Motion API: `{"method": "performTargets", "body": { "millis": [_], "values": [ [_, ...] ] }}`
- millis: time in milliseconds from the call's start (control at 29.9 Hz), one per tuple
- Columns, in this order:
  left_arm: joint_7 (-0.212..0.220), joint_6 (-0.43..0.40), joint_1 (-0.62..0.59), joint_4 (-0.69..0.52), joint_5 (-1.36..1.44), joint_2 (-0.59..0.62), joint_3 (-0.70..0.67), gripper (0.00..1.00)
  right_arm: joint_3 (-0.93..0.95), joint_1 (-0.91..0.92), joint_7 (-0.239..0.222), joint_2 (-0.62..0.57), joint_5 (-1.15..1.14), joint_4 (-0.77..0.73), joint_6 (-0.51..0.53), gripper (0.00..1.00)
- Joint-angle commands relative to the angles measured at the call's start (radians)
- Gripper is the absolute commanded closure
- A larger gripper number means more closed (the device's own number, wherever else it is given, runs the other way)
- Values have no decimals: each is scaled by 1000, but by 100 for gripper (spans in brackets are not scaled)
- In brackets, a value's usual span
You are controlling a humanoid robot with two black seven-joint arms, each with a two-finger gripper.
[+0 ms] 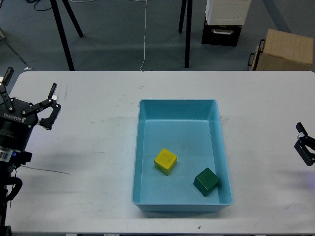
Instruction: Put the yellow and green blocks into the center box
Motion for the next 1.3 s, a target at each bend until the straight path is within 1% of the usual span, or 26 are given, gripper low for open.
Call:
{"method": "performTargets", "body": {
  "millis": [0,167,200,301,368,501,702,1270],
  "values": [
    [-4,0,94,-27,-37,-12,75,0,-1,-39,0,3,-6,38,0,1],
    [-5,0,137,-35,-104,-38,117,0,2,-59,0,18,-8,47,0,1],
    [-10,0,146,-35,-106,-43,118,0,4,-63,0,18,-8,49,0,1],
    [-44,0,187,-33,-116,-43,123,0,5,-80,0,22,-8,50,0,1],
    [-53,0,215,-27,-130,-40,123,0,4,-85,0,37,-8,50,0,1],
    [-54,0,239,-4,-136,-38,123,0,-2,-100,0,71,-12,58,0,1],
    [-54,0,249,-1,-143,-37,123,0,-4,-102,0,101,-67,78,0,1],
    [-54,0,253,-3,-143,-37,123,0,-2,-106,0,103,-70,78,0,1]
  ]
}}
